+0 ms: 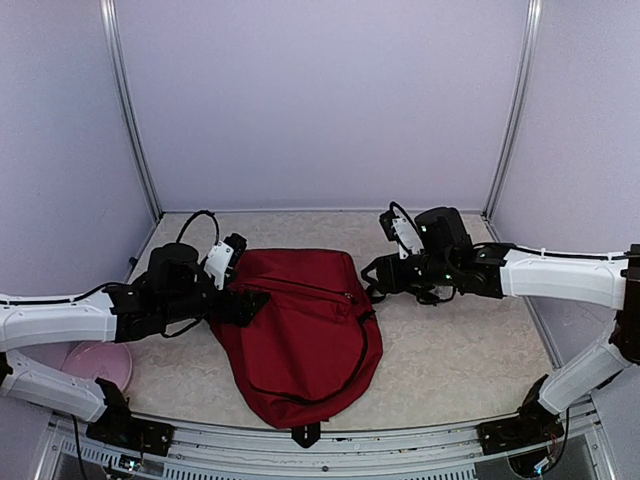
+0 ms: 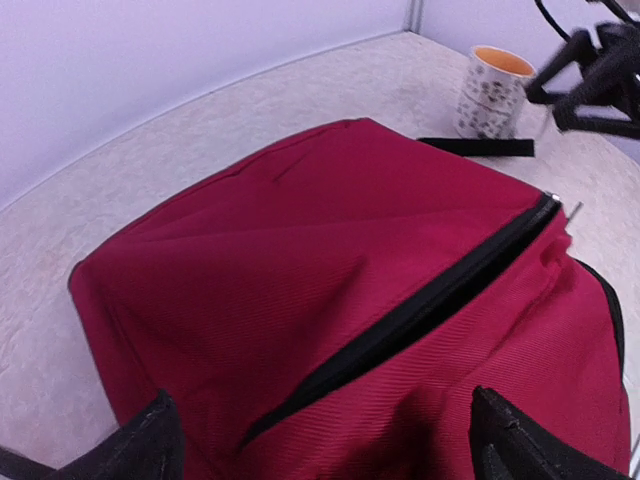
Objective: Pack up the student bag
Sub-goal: Place the student bag at the center of the board, then reset both arms
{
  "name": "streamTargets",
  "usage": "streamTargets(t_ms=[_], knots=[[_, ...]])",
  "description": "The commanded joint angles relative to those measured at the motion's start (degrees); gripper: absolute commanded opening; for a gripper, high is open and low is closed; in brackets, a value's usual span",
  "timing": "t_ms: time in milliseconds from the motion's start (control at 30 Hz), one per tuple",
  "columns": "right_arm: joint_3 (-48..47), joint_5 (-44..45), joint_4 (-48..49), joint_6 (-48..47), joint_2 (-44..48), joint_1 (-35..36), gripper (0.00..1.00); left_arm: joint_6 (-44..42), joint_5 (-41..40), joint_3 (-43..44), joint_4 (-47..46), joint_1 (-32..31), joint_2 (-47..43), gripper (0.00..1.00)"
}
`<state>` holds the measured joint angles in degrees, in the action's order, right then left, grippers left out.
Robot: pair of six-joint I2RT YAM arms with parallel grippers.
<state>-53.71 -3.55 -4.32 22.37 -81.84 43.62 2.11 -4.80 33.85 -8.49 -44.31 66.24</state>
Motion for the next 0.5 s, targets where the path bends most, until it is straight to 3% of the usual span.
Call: streamTargets(t_ms=[0, 133, 300, 467], knots=[[-4.8, 4.1, -5.7, -1.3, 4.1, -2.4, 0.79, 1.0, 7.8, 7.6, 12.0, -1.3, -2.6, 0.99], [-6.7, 0.8, -6.4, -2.8, 9.8, -8.6, 0.89, 2.9, 11.6, 15.1, 18.6, 0.6, -5.6, 0.99], [-7.5, 2.9, -8.6, -5.5, 16.6, -19.5, 0.94, 9.8, 8.7, 19.4, 16.6, 13.8, -8.2, 0.99], [-1.4, -1.2, -8.6, -4.4, 22.0, -34.6, 0.96, 17.8, 2.6, 20.5, 17.3, 25.4, -3.5, 0.99]])
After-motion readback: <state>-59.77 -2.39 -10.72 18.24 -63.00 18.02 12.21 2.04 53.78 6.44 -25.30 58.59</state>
